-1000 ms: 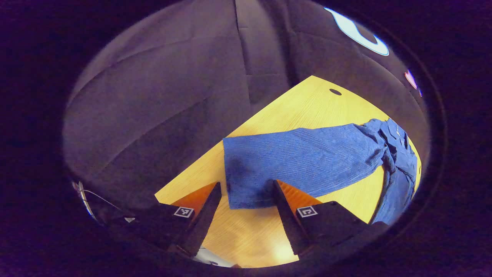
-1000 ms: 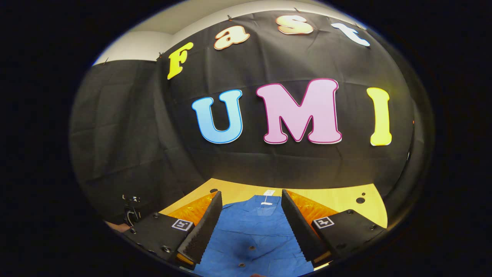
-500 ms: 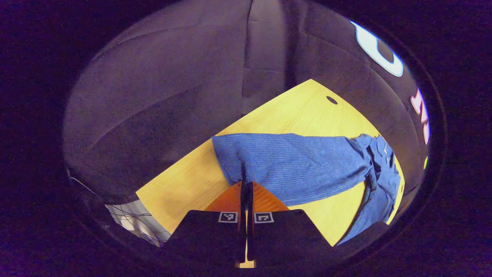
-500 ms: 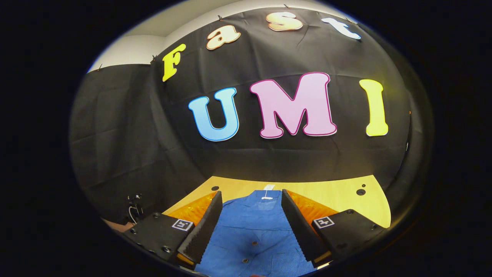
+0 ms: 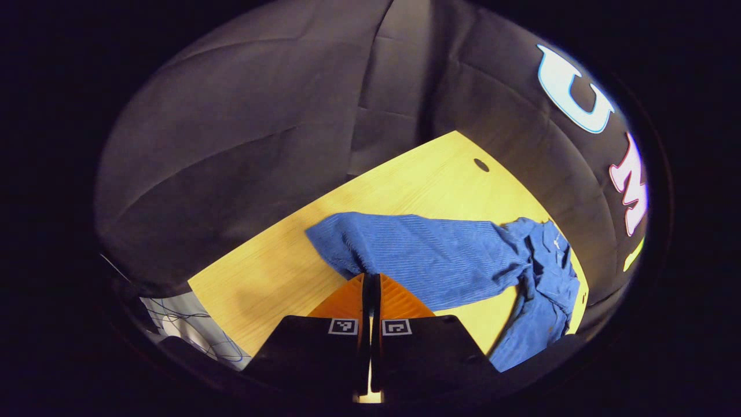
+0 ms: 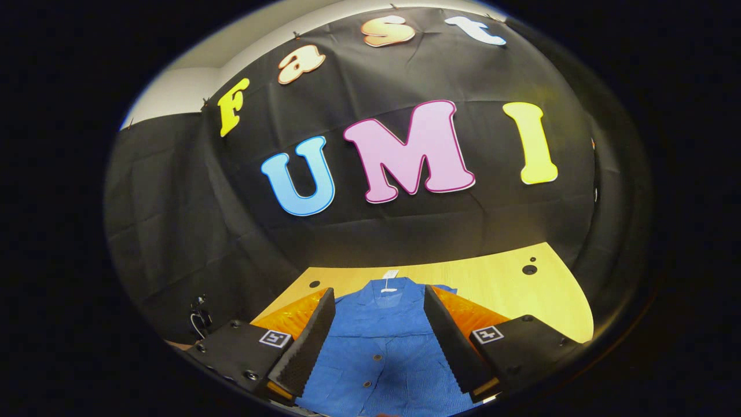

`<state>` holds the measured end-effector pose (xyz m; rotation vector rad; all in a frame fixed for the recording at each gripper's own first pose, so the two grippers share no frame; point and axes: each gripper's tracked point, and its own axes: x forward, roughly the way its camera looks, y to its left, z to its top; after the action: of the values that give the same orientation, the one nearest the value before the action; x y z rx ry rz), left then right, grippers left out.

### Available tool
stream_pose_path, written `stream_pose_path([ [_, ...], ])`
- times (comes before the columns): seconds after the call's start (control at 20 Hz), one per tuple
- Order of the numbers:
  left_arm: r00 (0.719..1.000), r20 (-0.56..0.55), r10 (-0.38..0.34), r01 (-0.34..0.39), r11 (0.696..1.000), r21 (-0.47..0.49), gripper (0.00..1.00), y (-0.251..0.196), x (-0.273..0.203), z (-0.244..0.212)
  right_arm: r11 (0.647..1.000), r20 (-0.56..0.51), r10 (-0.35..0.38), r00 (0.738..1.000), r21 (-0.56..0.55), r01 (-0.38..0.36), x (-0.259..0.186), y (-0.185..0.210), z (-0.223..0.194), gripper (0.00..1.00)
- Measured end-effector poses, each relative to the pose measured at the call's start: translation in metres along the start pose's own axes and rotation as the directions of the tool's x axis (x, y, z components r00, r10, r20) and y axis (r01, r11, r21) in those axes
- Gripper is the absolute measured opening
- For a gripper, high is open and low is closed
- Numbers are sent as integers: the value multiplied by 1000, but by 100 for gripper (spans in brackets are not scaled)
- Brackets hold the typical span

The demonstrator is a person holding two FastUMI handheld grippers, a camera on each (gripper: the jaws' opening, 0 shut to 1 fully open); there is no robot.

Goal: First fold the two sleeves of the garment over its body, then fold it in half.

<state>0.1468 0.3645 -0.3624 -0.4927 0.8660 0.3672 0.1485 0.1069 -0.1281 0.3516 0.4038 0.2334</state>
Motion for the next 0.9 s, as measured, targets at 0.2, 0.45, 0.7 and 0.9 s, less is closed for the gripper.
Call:
stream_pose_path([
  [0.2,997,26,-69,68,996,53,0,-40,-21,16,999,2,-10,1000,30,10,-1,-15,-1,97],
  [0.45,984,35,-174,166,972,166,0,-117,-52,37,1000,14,-9,1000,21,9,-10,-24,1,97],
  [0.7,949,20,-313,302,929,215,0,-207,-80,40,998,31,-38,999,46,37,-25,-47,4,97],
  [0.9,923,-2,-384,366,877,311,0,-278,-82,36,994,42,-76,996,76,73,-41,-71,7,97],
])
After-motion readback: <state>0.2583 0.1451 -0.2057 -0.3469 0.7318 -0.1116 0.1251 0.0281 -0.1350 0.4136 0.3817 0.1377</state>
